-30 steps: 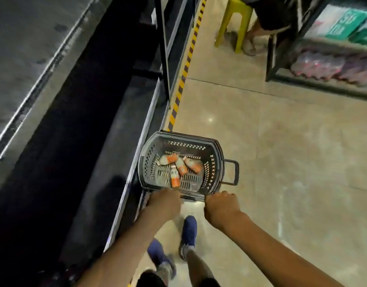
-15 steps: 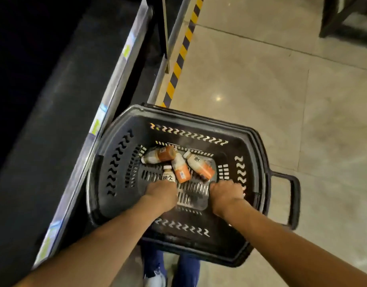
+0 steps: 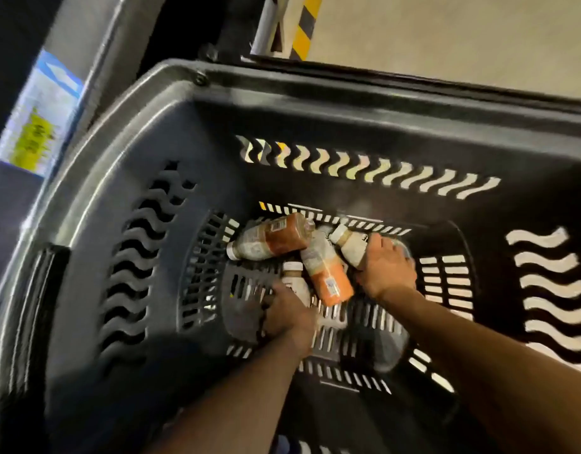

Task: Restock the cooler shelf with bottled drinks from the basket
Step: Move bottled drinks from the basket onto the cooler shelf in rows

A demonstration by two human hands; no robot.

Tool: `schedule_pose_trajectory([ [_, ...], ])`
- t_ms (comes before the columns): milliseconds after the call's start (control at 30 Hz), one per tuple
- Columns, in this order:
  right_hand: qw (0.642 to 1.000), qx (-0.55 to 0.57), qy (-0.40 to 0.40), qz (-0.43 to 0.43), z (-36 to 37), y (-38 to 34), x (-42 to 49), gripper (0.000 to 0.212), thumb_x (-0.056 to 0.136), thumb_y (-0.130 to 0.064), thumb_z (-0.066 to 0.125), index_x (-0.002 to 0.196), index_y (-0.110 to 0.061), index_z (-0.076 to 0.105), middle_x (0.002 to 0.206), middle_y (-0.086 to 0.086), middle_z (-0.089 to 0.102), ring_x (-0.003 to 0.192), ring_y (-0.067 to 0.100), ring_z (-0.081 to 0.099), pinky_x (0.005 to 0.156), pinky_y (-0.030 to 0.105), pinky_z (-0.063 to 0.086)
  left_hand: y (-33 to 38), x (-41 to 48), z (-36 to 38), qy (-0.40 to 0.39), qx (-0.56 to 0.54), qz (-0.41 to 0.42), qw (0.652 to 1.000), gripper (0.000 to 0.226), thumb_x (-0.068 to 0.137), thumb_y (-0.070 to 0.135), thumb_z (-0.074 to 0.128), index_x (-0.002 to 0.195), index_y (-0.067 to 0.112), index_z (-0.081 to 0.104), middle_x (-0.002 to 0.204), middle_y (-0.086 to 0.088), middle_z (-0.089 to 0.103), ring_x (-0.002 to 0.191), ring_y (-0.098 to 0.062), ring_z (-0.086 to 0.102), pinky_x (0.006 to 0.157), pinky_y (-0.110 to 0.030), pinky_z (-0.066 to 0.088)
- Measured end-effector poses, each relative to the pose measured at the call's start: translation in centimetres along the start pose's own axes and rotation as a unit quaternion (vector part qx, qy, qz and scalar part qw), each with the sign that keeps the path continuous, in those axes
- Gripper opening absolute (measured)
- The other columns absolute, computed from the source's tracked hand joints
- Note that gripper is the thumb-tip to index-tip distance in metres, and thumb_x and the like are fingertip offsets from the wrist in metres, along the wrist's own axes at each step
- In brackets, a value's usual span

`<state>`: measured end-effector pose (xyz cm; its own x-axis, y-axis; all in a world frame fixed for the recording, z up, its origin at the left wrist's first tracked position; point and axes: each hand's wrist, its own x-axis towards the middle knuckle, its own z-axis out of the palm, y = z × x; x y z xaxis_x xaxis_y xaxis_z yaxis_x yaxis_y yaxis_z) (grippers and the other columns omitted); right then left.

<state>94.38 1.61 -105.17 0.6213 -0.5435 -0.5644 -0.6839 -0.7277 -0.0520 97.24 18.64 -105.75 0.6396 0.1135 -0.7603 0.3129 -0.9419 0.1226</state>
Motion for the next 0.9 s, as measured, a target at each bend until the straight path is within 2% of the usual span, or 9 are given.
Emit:
schedule_pose_trajectory([
  [233, 0.968, 0.197, -0.107, 0.112, -5.0, 1.7, -6.7, 0.074, 0.074, -0.035, 0.081, 0.134, -0.018, 0.041, 0.118, 0.005, 0.061, 0.107, 0.025, 0.061, 0.091, 0.042, 0.053, 0.8, -3.7, -6.4, -0.054, 0.047, 0.019, 0.997, 0.075, 0.077, 0.033, 0.080, 0.134, 0.017, 0.034, 0.128, -0.012, 0.057, 0.116, -0.033, 0.056, 0.087, -0.041, 0.046],
  [300, 0.948, 0.253, -0.127, 0.146, -8.8, 2.6, -10.6, 0.063, 0.075, -0.034, 0.081, 0.124, -0.020, 0.044, 0.106, -0.001, 0.062, 0.091, 0.019, 0.064, 0.076, 0.038, 0.058, 1.7, -7.4, -9.6, -0.056, 0.076, 0.038, 0.995, 0.073, 0.078, 0.033, 0.080, 0.134, 0.016, 0.036, 0.126, -0.010, 0.059, 0.115, -0.031, 0.058, 0.083, -0.037, 0.046],
  [400, 0.904, 0.352, -0.150, 0.192, -16.6, 2.7, -17.1, 0.050, 0.078, -0.031, 0.081, 0.106, -0.021, 0.041, 0.098, -0.002, 0.060, 0.070, 0.008, 0.055, 0.053, 0.023, 0.046, 3.4, -14.6, -15.9, -0.069, 0.075, 0.063, 0.993, 0.078, 0.075, 0.027, 0.082, 0.135, 0.014, 0.033, 0.123, -0.011, 0.061, 0.110, -0.030, 0.061, 0.082, -0.036, 0.049],
  [467, 0.863, 0.427, -0.151, 0.225, -22.5, 2.2, -22.0, 0.056, 0.070, -0.034, 0.086, 0.103, -0.016, 0.045, 0.097, 0.005, 0.065, 0.069, 0.009, 0.057, 0.056, 0.025, 0.049, 4.4, -20.8, -21.4, -0.080, 0.084, 0.086, 0.990, 0.084, 0.072, 0.028, 0.084, 0.136, 0.011, 0.031, 0.125, -0.014, 0.059, 0.111, -0.033, 0.060, 0.087, -0.039, 0.050],
  [567, 0.827, 0.477, -0.129, 0.269, -29.5, 1.8, -30.1, 0.074, 0.049, -0.048, 0.092, 0.104, -0.010, 0.061, 0.100, 0.010, 0.072, 0.082, 0.021, 0.067, 0.080, 0.038, 0.058, 5.0, -31.4, -30.1, -0.094, 0.099, 0.125, 0.983, 0.093, 0.070, 0.036, 0.084, 0.140, 0.010, 0.029, 0.126, -0.015, 0.058, 0.111, -0.034, 0.059, 0.083, -0.034, 0.049],
  [633, 0.795, 0.533, -0.101, 0.271, -34.3, 0.9, -35.5, 0.055, 0.062, -0.033, 0.089, 0.105, -0.006, 0.066, 0.100, 0.012, 0.072, 0.087, 0.026, 0.069, 0.083, 0.040, 0.057, 4.9, -38.3, -35.7, -0.094, 0.058, 0.141, 0.984, 0.095, 0.066, 0.041, 0.085, 0.139, 0.016, 0.030, 0.123, -0.012, 0.060, 0.106, -0.034, 0.060, 0.083, -0.037, 0.051],
  [733, 0.770, 0.579, -0.096, 0.250, -43.5, -2.3, -44.1, 0.046, 0.059, -0.034, 0.087, 0.096, -0.015, 0.068, 0.096, 0.010, 0.073, 0.088, 0.027, 0.071, 0.085, 0.046, 0.059, 4.1, -47.5, -42.2, -0.077, -0.078, 0.169, 0.979, 0.086, 0.065, 0.035, 0.083, 0.134, 0.019, 0.035, 0.116, -0.004, 0.060, 0.100, -0.027, 0.060, 0.082, -0.036, 0.051],
  [800, 0.778, 0.589, -0.080, 0.203, -48.5, -3.9, -49.2, 0.037, 0.059, -0.039, 0.083, 0.087, -0.023, 0.066, 0.091, 0.005, 0.073, 0.086, 0.024, 0.071, 0.085, 0.044, 0.058, 3.5, -53.2, -45.8, -0.059, -0.189, 0.181, 0.963, 0.079, 0.069, 0.027, 0.084, 0.132, 0.018, 0.038, 0.112, 0.000, 0.060, 0.098, -0.020, 0.060, 0.084, -0.034, 0.050],
  [900, 0.794, 0.592, -0.051, 0.127, -54.4, -5.1, -54.9, 0.050, 0.058, -0.046, 0.078, 0.102, -0.025, 0.067, 0.094, -0.002, 0.073, 0.083, 0.016, 0.070, 0.078, 0.036, 0.058, 2.3, -60.8, -50.0, -0.036, -0.347, 0.187, 0.918, 0.067, 0.075, 0.018, 0.083, 0.127, 0.019, 0.040, 0.108, 0.000, 0.063, 0.089, -0.010, 0.062, 0.077, -0.028, 0.053],
])
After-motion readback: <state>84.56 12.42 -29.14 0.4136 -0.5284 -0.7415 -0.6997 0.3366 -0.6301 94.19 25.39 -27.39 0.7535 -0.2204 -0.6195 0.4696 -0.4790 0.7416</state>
